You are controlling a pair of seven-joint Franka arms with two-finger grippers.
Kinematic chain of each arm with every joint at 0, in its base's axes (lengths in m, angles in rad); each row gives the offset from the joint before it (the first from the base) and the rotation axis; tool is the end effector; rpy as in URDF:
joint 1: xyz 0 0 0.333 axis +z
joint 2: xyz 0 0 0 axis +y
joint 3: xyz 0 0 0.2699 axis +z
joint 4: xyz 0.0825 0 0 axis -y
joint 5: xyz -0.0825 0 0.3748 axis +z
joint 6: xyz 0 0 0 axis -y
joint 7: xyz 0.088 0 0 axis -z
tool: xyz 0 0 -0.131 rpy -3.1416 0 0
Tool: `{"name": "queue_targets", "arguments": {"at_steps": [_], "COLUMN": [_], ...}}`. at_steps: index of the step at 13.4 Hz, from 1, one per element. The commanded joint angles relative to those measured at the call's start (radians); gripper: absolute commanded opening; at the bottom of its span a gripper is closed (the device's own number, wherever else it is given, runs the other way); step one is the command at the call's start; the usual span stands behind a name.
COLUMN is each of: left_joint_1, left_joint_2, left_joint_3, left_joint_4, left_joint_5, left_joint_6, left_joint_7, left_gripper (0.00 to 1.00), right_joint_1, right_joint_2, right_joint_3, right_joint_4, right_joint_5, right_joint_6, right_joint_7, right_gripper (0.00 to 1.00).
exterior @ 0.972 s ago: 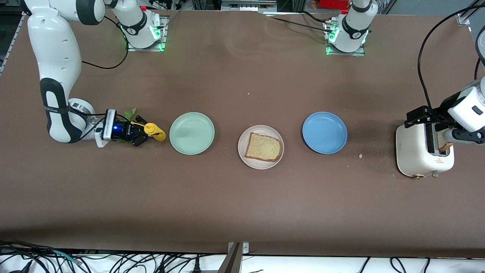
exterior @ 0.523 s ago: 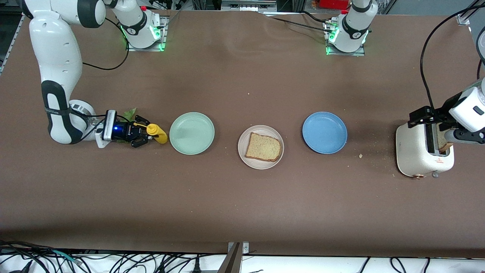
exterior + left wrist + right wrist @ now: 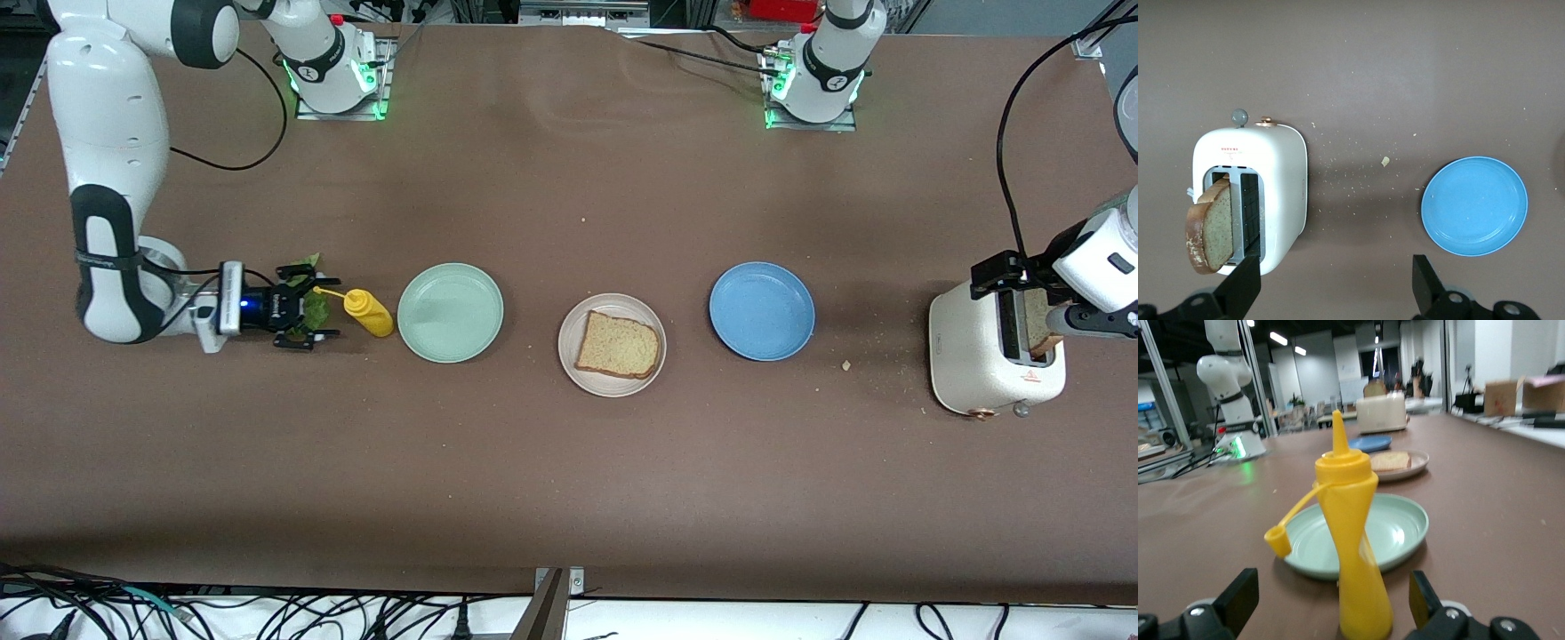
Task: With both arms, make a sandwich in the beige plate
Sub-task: 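Set the mustard bottle down and open the right gripper, then move the right gripper over the green lettuce leaf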
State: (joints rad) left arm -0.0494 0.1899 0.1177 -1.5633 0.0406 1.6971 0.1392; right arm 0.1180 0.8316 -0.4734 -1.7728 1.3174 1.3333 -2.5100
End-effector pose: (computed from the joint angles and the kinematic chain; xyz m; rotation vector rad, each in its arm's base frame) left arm 0.5944 0.0414 0.4608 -3.0815 0.1212 0.0941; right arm 0.5287 -0.0441 0.1014 -1.3874 -1.3400 -0.8678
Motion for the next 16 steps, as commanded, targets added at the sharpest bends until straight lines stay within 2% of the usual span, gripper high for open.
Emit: {"name": "queue_targets", "arguments": {"at_steps": [1,4,5,6,8,9,12,13,16], "left_joint_1": [0.019,0.051,0.069,0.083,0.089,0.101,0.121,0.126,0.146], "left_joint_2": [-0.007,0.016,0.025,0.031,0.039,0.043,0.04,0.04,0.036], "left_joint_3": [-0.003,-0.004,-0.004,-0.004,-0.003,-0.004,-0.004,-0.004,-0.006], "left_joint_4": [-0.011,-0.012,-0.012,-0.011,-0.012,-0.012,-0.06,-0.063,-0.092], "left_joint_5": [0.035,0.024,0.021,0.021,0.021,0.021,0.021,0.021,0.019], "left_joint_6": [0.013,0.047,0.056,0.064,0.07,0.081,0.127,0.131,0.162], "left_joint_7": [0.003,0.055,0.1,0.112,0.112,0.114,0.129,0.149,0.178], "left_gripper": [1.0,1.0,1.0,1.0,1.0,1.0,1.0,1.0,1.0], "right_joint_1": [0.002,0.006,0.025,0.049,0.135,0.199,0.444,0.497,0.509], "right_joint_2": [-0.017,-0.045,-0.049,-0.049,-0.051,-0.051,-0.049,-0.049,-0.046], "right_joint_3": [-0.054,-0.085,-0.097,-0.128,-0.232,-0.305,-0.57,-0.62,-0.633], "right_joint_4": [0.154,0.22,0.264,0.294,0.299,0.299,0.297,0.297,0.297], "right_joint_5": [-0.16,-0.268,-0.327,-0.37,-0.4,-0.412,-0.435,-0.449,-0.442], "right_joint_6": [-0.009,-0.01,0.001,0.01,0.018,0.018,-0.002,-0.002,-0.002], "right_joint_7": [0.188,0.402,0.449,0.476,0.571,0.621,0.801,0.838,0.84], "right_gripper": [1.0,1.0,1.0,1.0,1.0,1.0,1.0,1.0,1.0]}}
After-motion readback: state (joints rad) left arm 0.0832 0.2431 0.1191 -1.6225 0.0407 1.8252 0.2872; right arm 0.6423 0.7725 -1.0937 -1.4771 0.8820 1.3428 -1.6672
